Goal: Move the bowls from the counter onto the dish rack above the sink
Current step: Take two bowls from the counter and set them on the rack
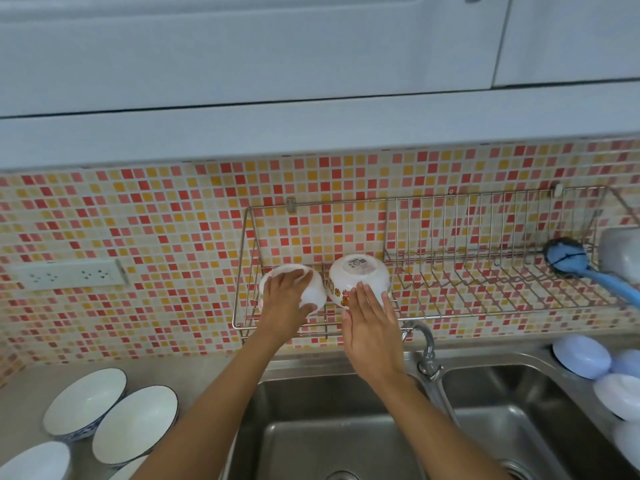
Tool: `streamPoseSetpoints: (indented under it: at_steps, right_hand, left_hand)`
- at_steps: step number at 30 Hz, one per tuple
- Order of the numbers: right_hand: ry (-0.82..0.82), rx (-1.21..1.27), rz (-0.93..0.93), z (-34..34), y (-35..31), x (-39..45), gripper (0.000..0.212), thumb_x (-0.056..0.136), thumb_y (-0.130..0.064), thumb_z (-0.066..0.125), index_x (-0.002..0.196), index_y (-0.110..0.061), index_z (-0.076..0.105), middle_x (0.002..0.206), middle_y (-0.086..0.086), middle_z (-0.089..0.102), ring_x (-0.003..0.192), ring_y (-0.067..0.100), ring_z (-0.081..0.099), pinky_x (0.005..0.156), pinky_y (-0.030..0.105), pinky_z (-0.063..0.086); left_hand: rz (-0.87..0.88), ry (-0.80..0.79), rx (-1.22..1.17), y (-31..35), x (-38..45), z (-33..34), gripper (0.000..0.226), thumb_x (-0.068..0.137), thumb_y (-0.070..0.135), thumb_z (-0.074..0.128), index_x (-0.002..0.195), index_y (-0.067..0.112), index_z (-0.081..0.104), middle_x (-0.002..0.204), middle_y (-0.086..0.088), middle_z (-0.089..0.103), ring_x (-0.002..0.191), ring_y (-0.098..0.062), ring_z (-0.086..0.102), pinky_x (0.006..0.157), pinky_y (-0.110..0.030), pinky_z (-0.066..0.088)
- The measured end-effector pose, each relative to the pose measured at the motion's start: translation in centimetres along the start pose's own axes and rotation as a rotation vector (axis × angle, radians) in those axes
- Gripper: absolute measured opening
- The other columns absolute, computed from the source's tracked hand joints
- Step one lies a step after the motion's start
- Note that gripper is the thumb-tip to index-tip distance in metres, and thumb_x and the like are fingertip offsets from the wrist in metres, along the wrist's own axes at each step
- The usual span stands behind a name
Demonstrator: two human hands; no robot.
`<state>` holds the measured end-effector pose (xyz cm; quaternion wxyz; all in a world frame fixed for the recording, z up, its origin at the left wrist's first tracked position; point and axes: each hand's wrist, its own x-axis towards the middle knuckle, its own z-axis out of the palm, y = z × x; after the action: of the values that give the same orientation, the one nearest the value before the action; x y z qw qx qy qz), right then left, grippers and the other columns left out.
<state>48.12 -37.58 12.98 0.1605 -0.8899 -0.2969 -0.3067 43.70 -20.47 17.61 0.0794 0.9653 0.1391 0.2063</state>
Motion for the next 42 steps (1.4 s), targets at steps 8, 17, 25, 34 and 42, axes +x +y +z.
streamPoseSetpoints:
  at_steps: [8,17,25,34,42]
  right_hand:
    - [0.006,0.004,0.002,0.0,-0.1,0.0,0.052,0.100,-0.036,0.026,0.130,-0.008,0.057,0.135,0.009,0.056,0.134,0.021,0.045,0.116,0.049,0.028]
    - [0.013,-0.014,-0.004,0.3,-0.1,-0.2,0.052,0.101,-0.038,0.026,0.132,-0.008,0.055,0.137,0.010,0.054,0.136,0.021,0.042,0.119,0.048,0.020]
    - [-0.016,-0.034,0.001,0.2,-0.1,-0.1,0.058,0.101,-0.039,0.018,0.133,-0.008,0.055,0.138,0.009,0.053,0.137,0.022,0.040,0.119,0.049,0.019]
    - [0.006,-0.020,0.014,-0.4,-0.4,-0.5,0.053,0.100,-0.035,0.026,0.130,-0.004,0.057,0.135,0.012,0.057,0.133,0.024,0.046,0.116,0.049,0.024]
    - [-0.005,0.023,0.031,-0.4,-0.5,-0.6,0.055,0.101,-0.037,0.024,0.128,-0.005,0.059,0.133,0.012,0.059,0.132,0.023,0.048,0.116,0.049,0.026]
  left_hand:
    - [0.038,0.030,0.058,0.4,-1.8,0.2,0.049,0.099,0.017,0.044,0.147,0.023,0.033,0.155,0.000,0.030,0.143,-0.027,0.022,0.119,-0.045,0.014]
    - [0.047,0.081,0.118,0.3,-6.0,1.4,0.068,0.094,0.058,0.019,0.142,0.016,0.042,0.150,-0.007,0.039,0.138,-0.025,0.036,0.108,-0.042,0.020]
    - [-0.021,-0.156,0.137,0.3,-3.7,0.5,0.077,0.089,0.064,0.000,0.151,0.020,-0.009,0.159,0.002,-0.016,0.145,-0.015,-0.015,0.117,-0.042,-0.003]
    - [-0.083,-0.034,-0.035,-0.6,-3.6,0.6,0.062,0.100,0.042,0.014,0.151,0.011,-0.003,0.160,-0.007,-0.005,0.148,-0.024,0.002,0.119,-0.040,0.012]
    - [-0.074,-0.118,0.047,-1.4,-3.2,0.7,0.062,0.100,0.045,0.011,0.152,0.012,0.002,0.161,-0.004,-0.005,0.148,-0.021,0.000,0.118,-0.041,0.009]
